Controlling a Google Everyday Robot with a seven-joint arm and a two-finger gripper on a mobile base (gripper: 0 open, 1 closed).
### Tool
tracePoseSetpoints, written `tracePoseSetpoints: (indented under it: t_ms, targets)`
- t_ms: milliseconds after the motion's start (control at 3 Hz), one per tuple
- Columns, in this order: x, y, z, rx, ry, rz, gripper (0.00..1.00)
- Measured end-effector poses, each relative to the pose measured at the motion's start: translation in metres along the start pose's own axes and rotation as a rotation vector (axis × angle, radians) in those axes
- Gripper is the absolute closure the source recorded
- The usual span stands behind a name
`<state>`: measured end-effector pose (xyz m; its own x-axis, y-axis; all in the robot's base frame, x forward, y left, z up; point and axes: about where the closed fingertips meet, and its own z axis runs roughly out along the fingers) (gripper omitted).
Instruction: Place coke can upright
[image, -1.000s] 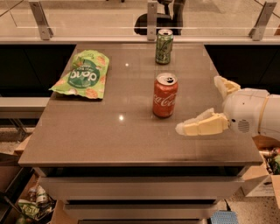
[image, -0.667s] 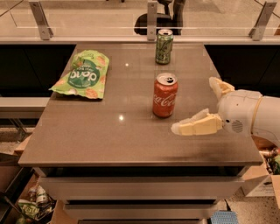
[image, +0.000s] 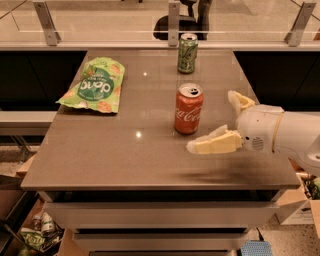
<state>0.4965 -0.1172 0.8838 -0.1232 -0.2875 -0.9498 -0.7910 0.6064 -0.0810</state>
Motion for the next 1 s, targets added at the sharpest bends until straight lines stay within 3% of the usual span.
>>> tracePoseSetpoints:
  t_ms: [1000]
  targets:
    - [-0.003, 0.000, 0.039, -0.040, -0.123, 0.016, 0.00]
